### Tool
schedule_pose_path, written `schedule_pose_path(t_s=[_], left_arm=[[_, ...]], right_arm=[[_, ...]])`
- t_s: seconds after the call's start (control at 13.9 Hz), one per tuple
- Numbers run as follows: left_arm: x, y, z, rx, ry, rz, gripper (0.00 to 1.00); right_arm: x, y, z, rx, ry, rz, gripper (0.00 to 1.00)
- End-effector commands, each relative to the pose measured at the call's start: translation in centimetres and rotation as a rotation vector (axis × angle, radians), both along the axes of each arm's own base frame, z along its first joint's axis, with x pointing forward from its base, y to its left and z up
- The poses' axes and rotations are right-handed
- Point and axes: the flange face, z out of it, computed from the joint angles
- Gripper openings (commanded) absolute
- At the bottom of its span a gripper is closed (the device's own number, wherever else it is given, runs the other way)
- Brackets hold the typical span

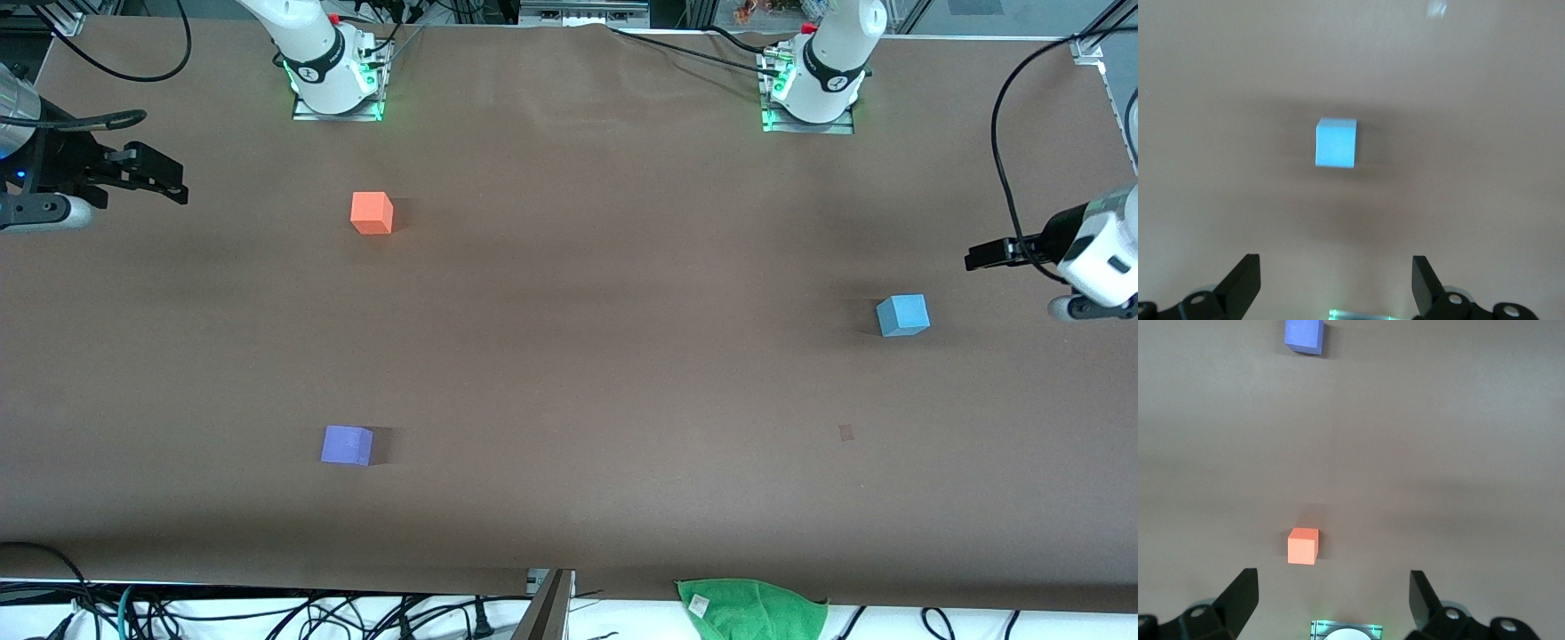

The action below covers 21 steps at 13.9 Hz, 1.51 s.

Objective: Place blue block between orange and purple blocks
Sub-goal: 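Reach down to the light-blue cube and grasp it with the left gripper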

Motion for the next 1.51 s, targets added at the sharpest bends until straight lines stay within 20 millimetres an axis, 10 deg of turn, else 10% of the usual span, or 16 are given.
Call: schedule_pose_path(t_s=[0.0, 0.5, 1.0, 1.15, 1.22, 1.43], left_arm=[[0.3, 0.5, -6.1, -0.010, 0.122, -0.021, 1.00], [-1.0, 1.0, -19.7, 0.086, -0.053, -0.121, 1.00], [-2.1, 0.7, -24.9, 0.068, -0.090, -0.128, 1.00], [-2.5, 0.7, -25.9, 0.066, -0.109, -0.131, 0.76], [-2.6, 0.9, -25.9, 0.066, -0.111, -0.125, 0.46], [-2.4, 0.6, -24.8, 0.061, -0.116, -0.151, 0.20]], right_arm=[[0.1, -0.3, 0.3, 0.008, -0.007, 0.009, 1.00], [0.2, -0.3, 0.2, 0.008, -0.005, 0.006, 1.00], [0.3, -0.4, 0.0, 0.008, -0.001, 0.006, 1.00], [0.3, -0.3, 0.1, 0.009, -0.004, 0.009, 1.00], [0.3, -0.4, 0.0, 0.009, -0.002, 0.007, 1.00], [1.0, -0.3, 0.2, 0.012, -0.029, 0.012, 1.00]])
